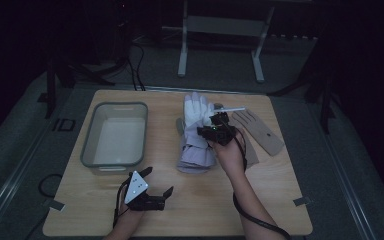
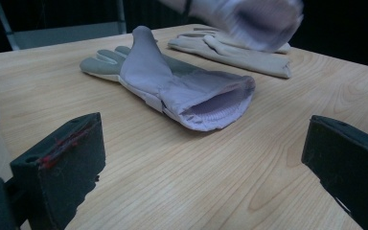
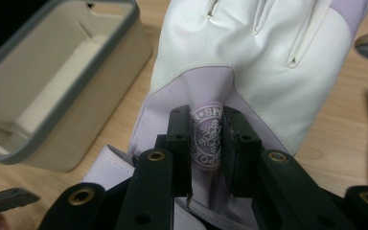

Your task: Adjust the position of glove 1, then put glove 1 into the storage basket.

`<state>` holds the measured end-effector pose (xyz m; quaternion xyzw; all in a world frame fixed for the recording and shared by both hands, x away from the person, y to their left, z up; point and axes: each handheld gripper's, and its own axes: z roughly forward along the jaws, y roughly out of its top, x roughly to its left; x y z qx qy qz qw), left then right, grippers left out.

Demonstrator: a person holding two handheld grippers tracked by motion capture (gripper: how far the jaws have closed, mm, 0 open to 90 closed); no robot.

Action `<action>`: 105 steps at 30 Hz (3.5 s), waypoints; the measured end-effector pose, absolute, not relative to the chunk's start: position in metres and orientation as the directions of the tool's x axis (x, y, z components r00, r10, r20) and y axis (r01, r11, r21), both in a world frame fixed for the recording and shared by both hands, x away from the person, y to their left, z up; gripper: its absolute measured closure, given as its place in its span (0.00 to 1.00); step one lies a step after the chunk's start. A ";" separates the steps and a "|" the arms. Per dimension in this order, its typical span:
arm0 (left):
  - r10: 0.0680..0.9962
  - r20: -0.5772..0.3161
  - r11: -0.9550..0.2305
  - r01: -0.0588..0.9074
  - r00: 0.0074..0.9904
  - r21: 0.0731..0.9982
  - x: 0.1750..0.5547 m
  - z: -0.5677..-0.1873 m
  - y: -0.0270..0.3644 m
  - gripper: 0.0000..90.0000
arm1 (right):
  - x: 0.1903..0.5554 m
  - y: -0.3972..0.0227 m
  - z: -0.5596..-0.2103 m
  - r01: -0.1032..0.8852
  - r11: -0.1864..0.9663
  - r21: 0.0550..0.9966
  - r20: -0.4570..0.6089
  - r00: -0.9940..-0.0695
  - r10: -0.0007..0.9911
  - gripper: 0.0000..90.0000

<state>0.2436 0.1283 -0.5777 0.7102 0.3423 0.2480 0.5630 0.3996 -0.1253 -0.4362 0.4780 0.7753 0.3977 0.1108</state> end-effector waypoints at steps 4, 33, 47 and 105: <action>0.766 -0.033 -0.133 0.208 0.642 0.969 0.244 -0.578 0.128 0.02 | 0.411 -0.116 -0.451 0.680 0.237 0.694 0.204 -0.501 0.841 0.83; 0.775 -0.053 -0.125 0.236 0.629 0.964 0.246 -0.577 0.128 0.02 | 0.442 -0.102 -0.501 0.737 0.307 0.601 0.222 -0.524 0.822 0.55; 0.712 -0.132 -0.131 0.315 0.690 0.940 0.252 -0.569 0.123 0.02 | 0.422 -0.149 -0.474 0.655 0.336 0.677 0.233 -0.624 0.746 0.18; 0.731 -0.368 -0.241 0.722 0.575 0.649 0.375 -0.561 0.074 0.50 | 0.448 -0.146 -0.547 0.798 0.261 0.543 0.450 -0.539 0.712 0.63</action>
